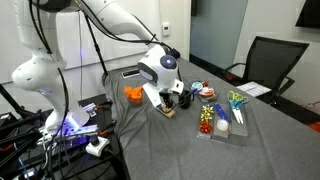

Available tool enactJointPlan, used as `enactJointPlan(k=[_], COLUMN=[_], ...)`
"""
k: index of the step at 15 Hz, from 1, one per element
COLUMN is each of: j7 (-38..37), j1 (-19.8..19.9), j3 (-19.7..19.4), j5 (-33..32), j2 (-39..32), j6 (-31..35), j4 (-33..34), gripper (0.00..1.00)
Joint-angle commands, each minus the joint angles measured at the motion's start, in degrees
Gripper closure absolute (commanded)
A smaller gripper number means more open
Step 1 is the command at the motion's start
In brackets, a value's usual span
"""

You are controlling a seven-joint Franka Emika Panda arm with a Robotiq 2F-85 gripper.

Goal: Put one wooden box from the clear container on the table.

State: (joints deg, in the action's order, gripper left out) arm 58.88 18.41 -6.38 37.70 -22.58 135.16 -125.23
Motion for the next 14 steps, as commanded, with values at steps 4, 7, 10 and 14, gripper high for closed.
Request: enactJointPlan(k=[4,7,10,14], j7=[-2.26,-6.04,-10.60,-14.40], j1=[-2.26,-3.33,-4.60,-5.18], j3=[1.03,0.96,0.60,0.97], j5=[-6.21,-10.72,-15.95,-19.10], j2=[6.10,8.67,10.89,13.15], j6=[7.26,7.98,9.36,9.68], j4=[-5.27,-6.62,-7.90,-9.08], gripper=[0.00,0.00,0.00,0.00])
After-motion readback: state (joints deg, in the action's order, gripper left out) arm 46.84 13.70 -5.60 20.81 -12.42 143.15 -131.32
